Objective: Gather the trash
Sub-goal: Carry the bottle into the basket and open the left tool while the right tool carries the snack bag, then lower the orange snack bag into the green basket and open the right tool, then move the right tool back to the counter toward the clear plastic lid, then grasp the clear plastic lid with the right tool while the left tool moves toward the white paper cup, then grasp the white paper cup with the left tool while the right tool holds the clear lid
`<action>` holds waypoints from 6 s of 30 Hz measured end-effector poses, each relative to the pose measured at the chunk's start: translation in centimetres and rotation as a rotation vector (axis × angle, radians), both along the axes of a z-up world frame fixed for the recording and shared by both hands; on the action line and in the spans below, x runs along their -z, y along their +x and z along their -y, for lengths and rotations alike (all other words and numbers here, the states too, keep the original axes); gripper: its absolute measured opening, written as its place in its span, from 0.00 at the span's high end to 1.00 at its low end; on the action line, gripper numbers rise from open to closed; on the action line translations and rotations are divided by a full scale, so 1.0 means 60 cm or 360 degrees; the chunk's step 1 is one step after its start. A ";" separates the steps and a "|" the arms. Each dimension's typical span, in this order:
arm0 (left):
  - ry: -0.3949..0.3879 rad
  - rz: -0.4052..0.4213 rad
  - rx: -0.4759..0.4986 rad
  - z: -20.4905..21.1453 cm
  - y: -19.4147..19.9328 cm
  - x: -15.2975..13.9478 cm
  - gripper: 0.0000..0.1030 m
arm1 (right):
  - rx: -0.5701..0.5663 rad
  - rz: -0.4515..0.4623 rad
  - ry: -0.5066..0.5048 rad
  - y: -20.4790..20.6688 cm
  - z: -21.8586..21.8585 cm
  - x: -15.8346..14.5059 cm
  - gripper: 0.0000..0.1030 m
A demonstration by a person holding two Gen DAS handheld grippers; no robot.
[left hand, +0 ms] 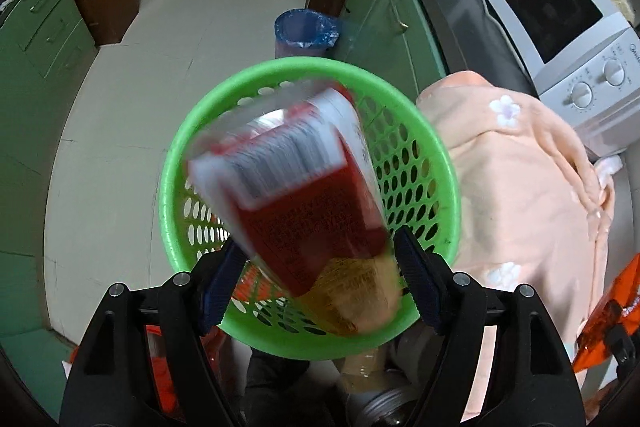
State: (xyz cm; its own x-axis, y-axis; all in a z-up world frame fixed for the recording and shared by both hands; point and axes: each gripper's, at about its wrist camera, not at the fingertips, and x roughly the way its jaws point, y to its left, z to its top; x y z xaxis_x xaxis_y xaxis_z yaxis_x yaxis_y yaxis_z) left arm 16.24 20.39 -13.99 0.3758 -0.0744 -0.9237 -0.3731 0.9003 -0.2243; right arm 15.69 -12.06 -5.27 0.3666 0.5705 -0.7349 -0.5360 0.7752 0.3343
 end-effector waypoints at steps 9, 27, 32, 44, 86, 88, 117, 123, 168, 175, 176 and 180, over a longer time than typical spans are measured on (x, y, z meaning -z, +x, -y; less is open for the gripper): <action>-0.0028 0.0064 -0.0027 -0.012 -0.028 -0.018 0.26 | -0.0048 -0.0025 0.0021 0.012 -0.040 0.008 0.54; 0.0054 0.0204 -0.0127 -0.037 -0.120 -0.072 0.24 | -0.0059 -0.0138 0.0038 0.078 -0.174 0.054 0.50; 0.0074 0.0204 -0.0146 -0.045 -0.133 -0.073 0.24 | -0.0055 -0.0222 0.0073 0.090 -0.206 0.080 0.44; 0.0056 0.0204 -0.0153 -0.044 -0.137 -0.072 0.23 | -0.0068 -0.0215 0.0105 0.081 -0.207 0.078 0.26; 0.0108 0.0125 0.0183 0.123 -0.053 -0.069 0.21 | 0.0723 -0.0035 -0.0464 0.228 0.420 0.088 0.15; 0.0111 0.0114 0.0191 0.129 -0.048 -0.067 0.21 | 0.0708 -0.0055 -0.0458 0.245 0.425 0.102 0.15; 0.0112 0.0143 0.0536 0.275 -0.014 -0.081 0.21 | 0.0718 -0.0088 -0.0407 0.166 0.445 0.101 0.40; 0.0090 0.0174 0.0735 0.359 -0.016 -0.095 0.21 | 0.0823 -0.0070 -0.0378 0.071 0.496 0.063 0.40; 0.0392 0.0490 0.2761 1.037 -0.099 -0.018 0.14 | 0.1456 -0.0169 -0.0304 -0.314 0.726 0.079 0.40; 0.0327 0.0525 0.2754 1.036 -0.093 -0.019 0.32 | 0.1434 -0.0163 -0.0308 -0.310 0.714 0.079 0.40; 0.0317 0.0528 0.2742 1.031 -0.099 -0.022 0.33 | 0.1428 -0.0160 -0.0305 -0.310 0.712 0.078 0.40; 0.0271 0.0527 0.2669 1.011 -0.097 -0.032 0.37 | 0.1400 -0.0152 -0.0298 -0.307 0.701 0.076 0.40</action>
